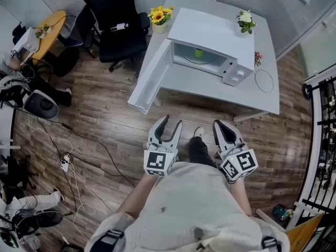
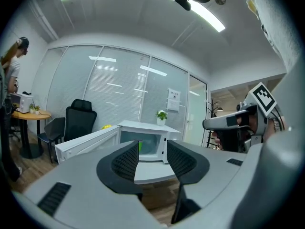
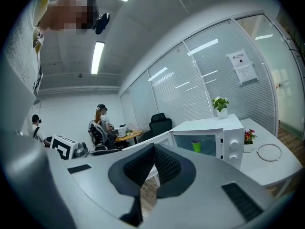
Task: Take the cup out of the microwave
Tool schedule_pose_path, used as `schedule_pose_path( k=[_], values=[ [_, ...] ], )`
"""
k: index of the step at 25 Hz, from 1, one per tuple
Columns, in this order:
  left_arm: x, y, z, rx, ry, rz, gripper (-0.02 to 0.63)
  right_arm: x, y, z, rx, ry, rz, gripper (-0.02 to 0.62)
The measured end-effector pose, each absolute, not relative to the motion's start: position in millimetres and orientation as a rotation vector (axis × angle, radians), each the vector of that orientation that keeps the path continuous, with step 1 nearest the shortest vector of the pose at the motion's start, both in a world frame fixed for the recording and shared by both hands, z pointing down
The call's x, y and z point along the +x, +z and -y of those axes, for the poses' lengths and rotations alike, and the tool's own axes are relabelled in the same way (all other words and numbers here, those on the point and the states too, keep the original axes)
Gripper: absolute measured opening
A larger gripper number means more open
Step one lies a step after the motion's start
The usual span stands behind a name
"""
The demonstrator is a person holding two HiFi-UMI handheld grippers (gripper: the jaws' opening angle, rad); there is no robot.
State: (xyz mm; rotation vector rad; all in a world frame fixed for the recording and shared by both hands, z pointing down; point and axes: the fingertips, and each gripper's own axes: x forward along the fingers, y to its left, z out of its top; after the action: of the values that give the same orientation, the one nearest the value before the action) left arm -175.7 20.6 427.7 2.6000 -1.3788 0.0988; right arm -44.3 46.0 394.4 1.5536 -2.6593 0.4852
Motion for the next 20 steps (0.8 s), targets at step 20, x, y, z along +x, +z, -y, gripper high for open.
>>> schedule_pose_path(
  k=[20],
  values=[
    [-70.1, 424.2, 87.0, 2.572, 0.158, 1.478, 0.195, 50.9, 384.7, 82.3, 1.416, 0.485, 2.797, 0.009]
  ],
)
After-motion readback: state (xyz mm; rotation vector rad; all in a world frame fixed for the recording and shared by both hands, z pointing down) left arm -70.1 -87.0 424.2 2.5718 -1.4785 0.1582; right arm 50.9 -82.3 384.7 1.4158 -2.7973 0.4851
